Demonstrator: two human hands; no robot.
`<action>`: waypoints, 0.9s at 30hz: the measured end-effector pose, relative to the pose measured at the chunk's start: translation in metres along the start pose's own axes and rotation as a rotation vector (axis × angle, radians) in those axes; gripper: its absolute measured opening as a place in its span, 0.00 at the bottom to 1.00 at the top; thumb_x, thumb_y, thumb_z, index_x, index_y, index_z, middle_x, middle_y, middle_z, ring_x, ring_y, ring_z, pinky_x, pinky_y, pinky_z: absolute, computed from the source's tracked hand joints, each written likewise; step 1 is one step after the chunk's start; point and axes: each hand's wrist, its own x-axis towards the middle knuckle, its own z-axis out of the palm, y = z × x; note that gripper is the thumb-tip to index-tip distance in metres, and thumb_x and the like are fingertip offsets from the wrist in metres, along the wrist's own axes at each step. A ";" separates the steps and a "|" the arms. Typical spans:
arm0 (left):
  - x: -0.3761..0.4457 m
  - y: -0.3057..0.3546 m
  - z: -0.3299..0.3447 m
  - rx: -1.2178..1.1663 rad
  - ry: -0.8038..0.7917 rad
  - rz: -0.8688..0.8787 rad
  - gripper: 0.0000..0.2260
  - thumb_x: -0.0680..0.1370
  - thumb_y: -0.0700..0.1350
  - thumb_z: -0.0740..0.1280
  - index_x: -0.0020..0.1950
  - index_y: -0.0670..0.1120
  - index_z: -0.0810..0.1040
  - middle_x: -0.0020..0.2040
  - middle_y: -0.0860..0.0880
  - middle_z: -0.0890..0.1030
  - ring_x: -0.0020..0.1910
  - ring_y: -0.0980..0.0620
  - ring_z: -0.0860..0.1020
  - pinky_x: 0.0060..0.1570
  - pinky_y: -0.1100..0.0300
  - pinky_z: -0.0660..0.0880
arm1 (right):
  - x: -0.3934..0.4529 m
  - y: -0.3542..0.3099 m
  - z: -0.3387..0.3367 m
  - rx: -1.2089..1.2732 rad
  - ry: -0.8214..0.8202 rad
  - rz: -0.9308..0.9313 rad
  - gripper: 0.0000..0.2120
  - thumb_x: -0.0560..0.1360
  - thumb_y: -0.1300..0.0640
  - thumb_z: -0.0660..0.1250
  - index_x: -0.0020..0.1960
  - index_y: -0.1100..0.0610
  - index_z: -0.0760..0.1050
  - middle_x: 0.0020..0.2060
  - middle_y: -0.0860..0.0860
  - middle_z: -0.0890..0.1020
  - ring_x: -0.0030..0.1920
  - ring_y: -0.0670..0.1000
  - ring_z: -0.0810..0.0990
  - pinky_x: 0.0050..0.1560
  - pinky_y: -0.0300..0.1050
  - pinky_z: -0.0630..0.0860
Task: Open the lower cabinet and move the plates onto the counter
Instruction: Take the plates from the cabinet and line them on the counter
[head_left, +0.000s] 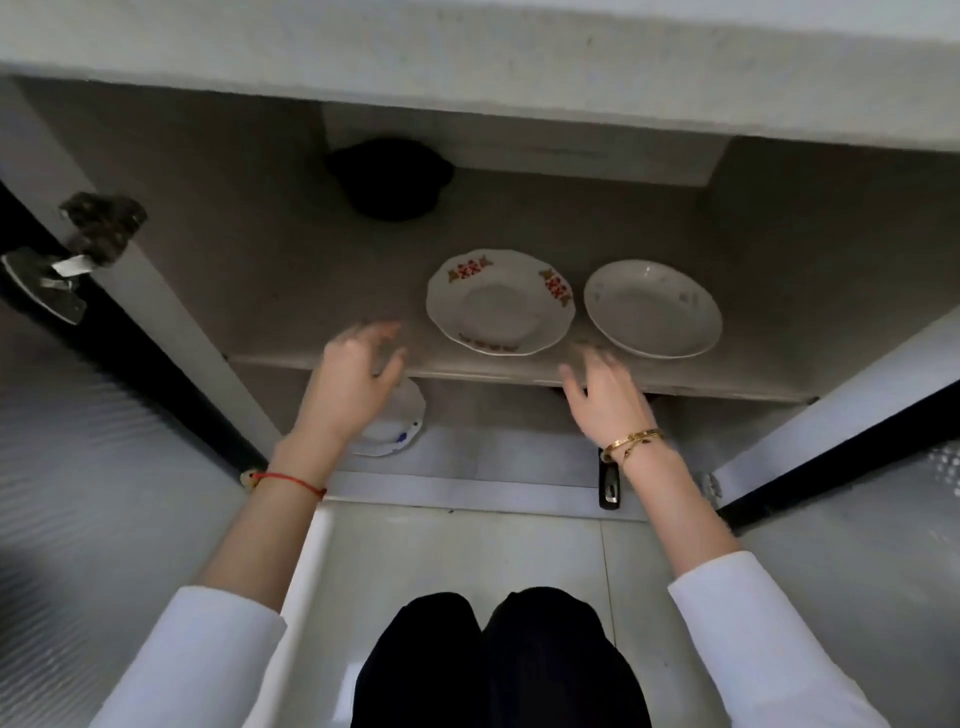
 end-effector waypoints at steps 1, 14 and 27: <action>0.008 -0.001 0.007 -0.006 0.011 0.003 0.15 0.78 0.46 0.65 0.64 0.43 0.77 0.60 0.43 0.80 0.58 0.45 0.79 0.60 0.54 0.74 | 0.007 0.001 0.005 0.003 0.023 0.007 0.21 0.81 0.50 0.55 0.69 0.60 0.66 0.65 0.61 0.73 0.64 0.61 0.73 0.59 0.52 0.72; 0.081 -0.007 0.058 0.005 -0.082 -0.195 0.18 0.80 0.52 0.62 0.65 0.43 0.76 0.62 0.40 0.77 0.59 0.40 0.76 0.55 0.51 0.74 | 0.069 0.009 0.042 0.232 0.068 0.179 0.15 0.79 0.52 0.57 0.57 0.62 0.71 0.52 0.62 0.78 0.53 0.62 0.77 0.50 0.49 0.73; 0.080 -0.002 0.061 -0.061 -0.146 -0.175 0.14 0.80 0.47 0.61 0.58 0.40 0.80 0.54 0.41 0.82 0.52 0.42 0.79 0.49 0.58 0.72 | 0.065 0.016 0.041 0.295 0.065 0.120 0.12 0.78 0.53 0.59 0.55 0.60 0.73 0.50 0.59 0.80 0.51 0.61 0.77 0.50 0.46 0.72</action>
